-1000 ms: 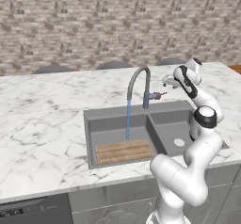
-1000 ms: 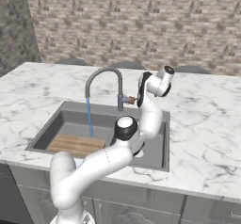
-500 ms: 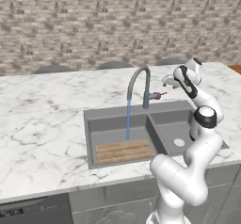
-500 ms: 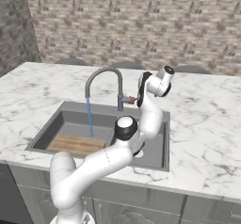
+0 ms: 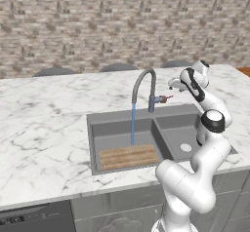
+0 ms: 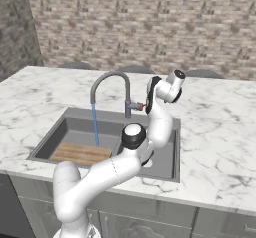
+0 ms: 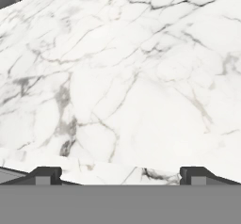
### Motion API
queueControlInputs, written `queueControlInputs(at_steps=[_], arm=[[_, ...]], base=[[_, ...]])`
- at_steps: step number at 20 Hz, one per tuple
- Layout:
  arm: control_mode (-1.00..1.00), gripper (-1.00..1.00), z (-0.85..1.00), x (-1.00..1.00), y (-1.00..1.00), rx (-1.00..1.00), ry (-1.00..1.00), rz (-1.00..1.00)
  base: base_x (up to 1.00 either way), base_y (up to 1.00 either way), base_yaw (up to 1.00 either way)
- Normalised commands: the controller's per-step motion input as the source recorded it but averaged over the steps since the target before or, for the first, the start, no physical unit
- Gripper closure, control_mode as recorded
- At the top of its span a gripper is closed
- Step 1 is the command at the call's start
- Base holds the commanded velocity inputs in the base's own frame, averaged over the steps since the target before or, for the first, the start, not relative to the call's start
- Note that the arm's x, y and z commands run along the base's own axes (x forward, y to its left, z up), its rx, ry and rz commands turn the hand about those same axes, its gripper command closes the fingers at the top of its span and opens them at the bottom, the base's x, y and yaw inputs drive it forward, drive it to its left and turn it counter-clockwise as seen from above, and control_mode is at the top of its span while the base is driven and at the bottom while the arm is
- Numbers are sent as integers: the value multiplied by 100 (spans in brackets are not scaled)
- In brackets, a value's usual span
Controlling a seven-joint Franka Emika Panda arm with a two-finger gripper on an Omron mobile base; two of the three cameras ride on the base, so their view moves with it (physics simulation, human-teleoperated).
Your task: Turn on the sink faucet with hot water and rinse the cutting board for ten seconds, then turn off the faucet. Push the cutting board to reach the water if necessary.
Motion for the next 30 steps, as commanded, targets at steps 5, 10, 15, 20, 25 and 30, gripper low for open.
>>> queueControlInputs(at_steps=[5, 10, 15, 20, 25, 30], arm=[[-100, -100, 0, 0, 0, 0, 0, 0], [-100, -100, 0, 0, 0, 0, 0, 0], [-100, -100, 0, 0, 0, 0, 0, 0], [-100, -100, 0, 0, 0, 0, 0, 0], [-100, -100, 0, 0, 0, 0, 0, 0], [-100, -100, 0, 0, 0, 0, 0, 0]], base=[[0, 0, 0], [0, 0, 0], [0, 0, 0], [0, 0, 0], [0, 0, 0], [0, 0, 0]])
